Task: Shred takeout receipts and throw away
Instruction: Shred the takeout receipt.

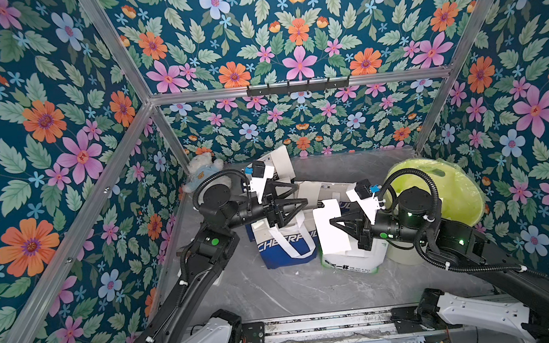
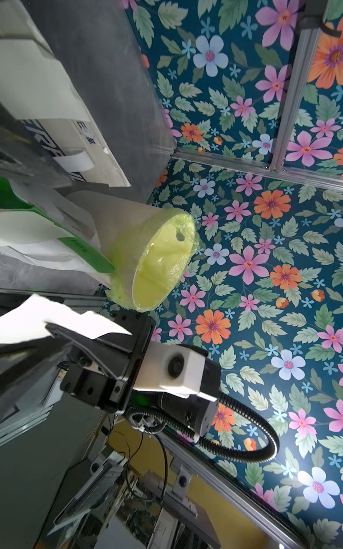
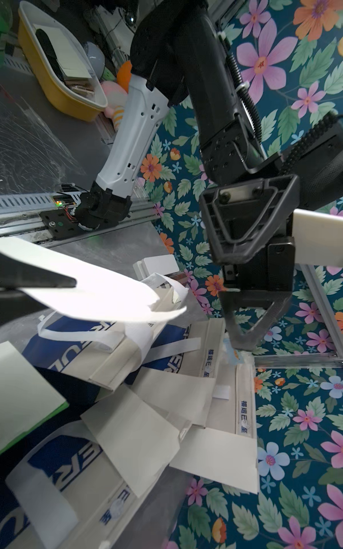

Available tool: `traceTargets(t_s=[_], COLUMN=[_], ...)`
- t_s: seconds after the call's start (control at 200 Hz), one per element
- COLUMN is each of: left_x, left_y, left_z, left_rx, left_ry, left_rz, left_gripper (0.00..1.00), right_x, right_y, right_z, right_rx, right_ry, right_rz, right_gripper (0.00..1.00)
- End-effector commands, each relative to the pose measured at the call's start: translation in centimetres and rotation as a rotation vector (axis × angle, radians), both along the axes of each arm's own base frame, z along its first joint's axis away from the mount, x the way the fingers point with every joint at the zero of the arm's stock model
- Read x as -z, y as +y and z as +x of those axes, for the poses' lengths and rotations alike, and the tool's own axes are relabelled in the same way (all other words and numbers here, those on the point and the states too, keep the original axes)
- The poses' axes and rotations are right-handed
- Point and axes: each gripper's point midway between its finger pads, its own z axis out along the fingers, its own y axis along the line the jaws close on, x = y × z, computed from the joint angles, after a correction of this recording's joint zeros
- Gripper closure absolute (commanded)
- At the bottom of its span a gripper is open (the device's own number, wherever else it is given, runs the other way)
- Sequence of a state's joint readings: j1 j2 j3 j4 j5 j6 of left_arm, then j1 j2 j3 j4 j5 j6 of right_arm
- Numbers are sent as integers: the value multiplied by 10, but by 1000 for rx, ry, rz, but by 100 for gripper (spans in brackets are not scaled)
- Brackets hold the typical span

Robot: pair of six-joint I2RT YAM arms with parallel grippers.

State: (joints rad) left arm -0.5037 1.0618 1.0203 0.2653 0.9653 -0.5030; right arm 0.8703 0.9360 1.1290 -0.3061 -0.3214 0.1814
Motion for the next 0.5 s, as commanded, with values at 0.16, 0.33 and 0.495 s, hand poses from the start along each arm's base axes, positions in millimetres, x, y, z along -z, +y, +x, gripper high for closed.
traceTargets(t_s=[0.16, 0.33, 0.495], left_x=[-5, -7, -3], left_y=[-24, -31, -32], left_z=[-8, -18, -23], left_rx=[95, 139, 151], left_ry=[26, 33, 48], left_rz=[-76, -118, -115], left_gripper=[25, 28, 31], right_x=[-23, -21, -23], right_y=[5, 6, 4], right_z=[-6, 0, 6], right_rx=[-58, -34, -8], right_ry=[-49, -47, -43], right_rz=[80, 79, 93], right_gripper=[100, 100, 100])
